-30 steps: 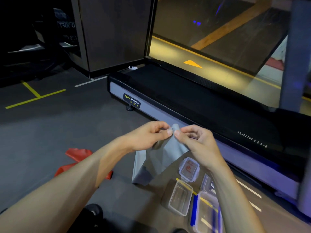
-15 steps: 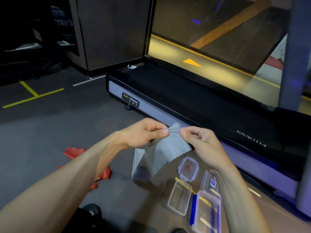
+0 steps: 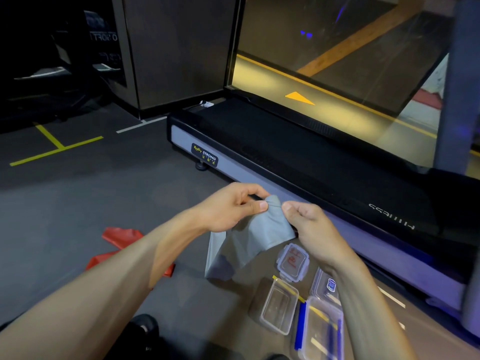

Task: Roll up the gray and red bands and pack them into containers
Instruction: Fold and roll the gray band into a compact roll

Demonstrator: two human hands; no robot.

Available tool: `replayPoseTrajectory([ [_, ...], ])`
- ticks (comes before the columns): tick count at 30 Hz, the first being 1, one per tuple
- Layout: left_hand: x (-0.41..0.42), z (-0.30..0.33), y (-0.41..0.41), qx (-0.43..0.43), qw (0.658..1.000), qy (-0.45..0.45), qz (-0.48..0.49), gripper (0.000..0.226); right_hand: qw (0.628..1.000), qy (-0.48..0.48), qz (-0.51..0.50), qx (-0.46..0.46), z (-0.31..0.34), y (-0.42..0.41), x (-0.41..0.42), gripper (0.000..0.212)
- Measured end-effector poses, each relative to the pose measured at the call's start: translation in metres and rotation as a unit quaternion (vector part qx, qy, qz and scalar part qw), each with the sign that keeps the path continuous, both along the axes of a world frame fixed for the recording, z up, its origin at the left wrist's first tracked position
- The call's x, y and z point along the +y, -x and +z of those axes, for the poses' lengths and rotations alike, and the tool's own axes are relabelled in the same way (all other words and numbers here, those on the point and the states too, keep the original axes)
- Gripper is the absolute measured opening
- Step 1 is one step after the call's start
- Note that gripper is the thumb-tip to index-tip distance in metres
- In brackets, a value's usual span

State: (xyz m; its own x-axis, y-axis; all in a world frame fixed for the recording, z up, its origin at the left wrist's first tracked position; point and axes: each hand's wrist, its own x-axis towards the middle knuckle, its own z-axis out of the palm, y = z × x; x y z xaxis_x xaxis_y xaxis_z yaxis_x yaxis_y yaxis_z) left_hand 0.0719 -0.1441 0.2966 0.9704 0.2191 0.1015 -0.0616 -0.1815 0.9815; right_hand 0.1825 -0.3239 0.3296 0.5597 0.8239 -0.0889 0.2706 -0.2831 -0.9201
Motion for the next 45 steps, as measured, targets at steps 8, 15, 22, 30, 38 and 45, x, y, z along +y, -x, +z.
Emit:
replayPoseTrajectory([
  [8,-0.005,-0.004,-0.003,0.0,1.0,0.028,-0.004,0.03,0.996,-0.038,-0.013,-0.076,0.003,0.0,0.003,0.018],
  [15,0.001,-0.011,0.002,0.01,0.997,0.069,-0.038,0.01,0.988,-0.06,-0.001,-0.142,0.021,-0.007,0.014,0.008],
  [22,0.007,-0.007,0.006,-0.026,1.0,0.016,-0.003,0.023,0.975,-0.059,-0.018,-0.215,0.048,-0.012,0.023,0.009],
  [30,0.012,0.011,0.005,-0.057,0.998,0.032,0.008,0.017,0.961,-0.061,0.011,-0.27,0.081,-0.018,0.036,0.004],
  [38,0.02,0.008,0.01,-0.015,0.998,0.047,-0.045,0.027,0.995,-0.06,-0.047,-0.062,0.053,-0.02,0.02,0.012],
  [45,0.023,0.011,0.013,0.01,0.995,0.04,-0.094,0.027,0.993,-0.031,-0.058,0.095,0.043,-0.023,0.01,0.017],
])
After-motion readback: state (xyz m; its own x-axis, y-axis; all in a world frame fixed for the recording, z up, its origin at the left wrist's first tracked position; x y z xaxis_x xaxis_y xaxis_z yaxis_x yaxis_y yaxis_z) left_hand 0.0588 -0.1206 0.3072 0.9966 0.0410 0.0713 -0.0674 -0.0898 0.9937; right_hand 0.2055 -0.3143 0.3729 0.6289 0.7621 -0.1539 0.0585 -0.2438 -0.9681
